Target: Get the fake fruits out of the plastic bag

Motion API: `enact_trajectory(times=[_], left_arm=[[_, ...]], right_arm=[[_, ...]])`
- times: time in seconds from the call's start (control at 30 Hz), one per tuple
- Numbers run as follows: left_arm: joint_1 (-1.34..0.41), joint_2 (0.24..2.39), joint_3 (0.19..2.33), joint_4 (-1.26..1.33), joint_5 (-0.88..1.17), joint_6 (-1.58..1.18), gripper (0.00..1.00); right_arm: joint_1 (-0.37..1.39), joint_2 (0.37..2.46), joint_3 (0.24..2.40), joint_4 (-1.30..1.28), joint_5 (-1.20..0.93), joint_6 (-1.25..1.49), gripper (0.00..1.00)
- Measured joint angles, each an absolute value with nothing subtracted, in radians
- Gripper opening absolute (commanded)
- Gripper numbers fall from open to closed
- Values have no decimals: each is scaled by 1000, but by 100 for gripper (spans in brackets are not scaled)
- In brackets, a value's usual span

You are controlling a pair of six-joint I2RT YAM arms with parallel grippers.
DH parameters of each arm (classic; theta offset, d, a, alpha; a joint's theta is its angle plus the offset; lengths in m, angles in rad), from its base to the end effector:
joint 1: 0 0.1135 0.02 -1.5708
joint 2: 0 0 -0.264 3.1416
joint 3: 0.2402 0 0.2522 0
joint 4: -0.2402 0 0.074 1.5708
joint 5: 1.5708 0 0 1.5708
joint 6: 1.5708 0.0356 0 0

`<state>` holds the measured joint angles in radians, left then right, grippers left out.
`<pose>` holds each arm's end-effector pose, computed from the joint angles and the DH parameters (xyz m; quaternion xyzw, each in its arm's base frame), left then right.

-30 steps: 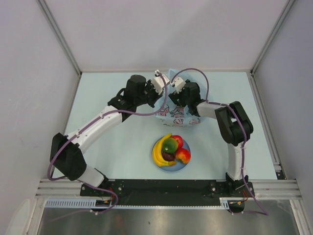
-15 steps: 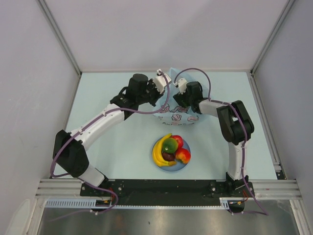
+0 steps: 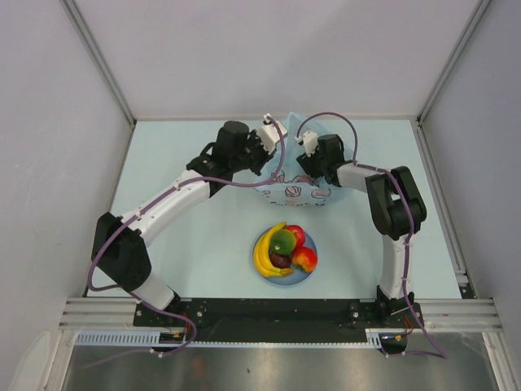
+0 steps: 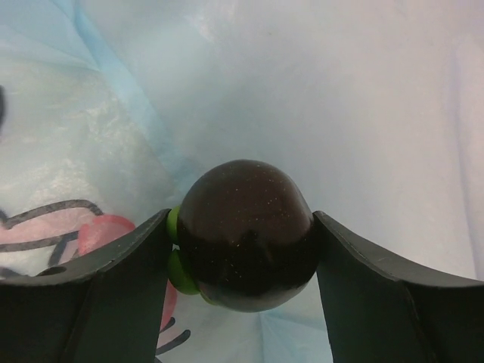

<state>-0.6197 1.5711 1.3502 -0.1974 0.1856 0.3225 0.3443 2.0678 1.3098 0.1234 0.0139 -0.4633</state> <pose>0.2989 -0.2213 0.3381 0.4239 0.7210 -0.1572 0.5251 0.4268 0.1525 0.1558 -0.3478 0.8219 -0.0330 0.4500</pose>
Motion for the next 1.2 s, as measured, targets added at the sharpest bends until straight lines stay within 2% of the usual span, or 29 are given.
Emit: enact_trajectory(times=[0.17, 0.5, 0.67, 0.93, 1.2], left_arm=[[-620, 1581, 1350, -197, 153, 323, 0], [-620, 1648, 1374, -167, 25, 289, 0], [-616, 1678, 1406, -143, -23, 288, 0], [-555, 1708, 1494, -137, -49, 209, 0], [-508, 1641, 1497, -149, -40, 128, 1]], right_arm=[[319, 2019, 1309, 89, -120, -456, 41], [274, 1682, 1317, -38, -532, -412, 39], [283, 1610, 1318, -150, -678, -418, 39], [334, 1544, 1317, -382, -768, -516, 40], [498, 1362, 1317, -629, -702, -694, 39]])
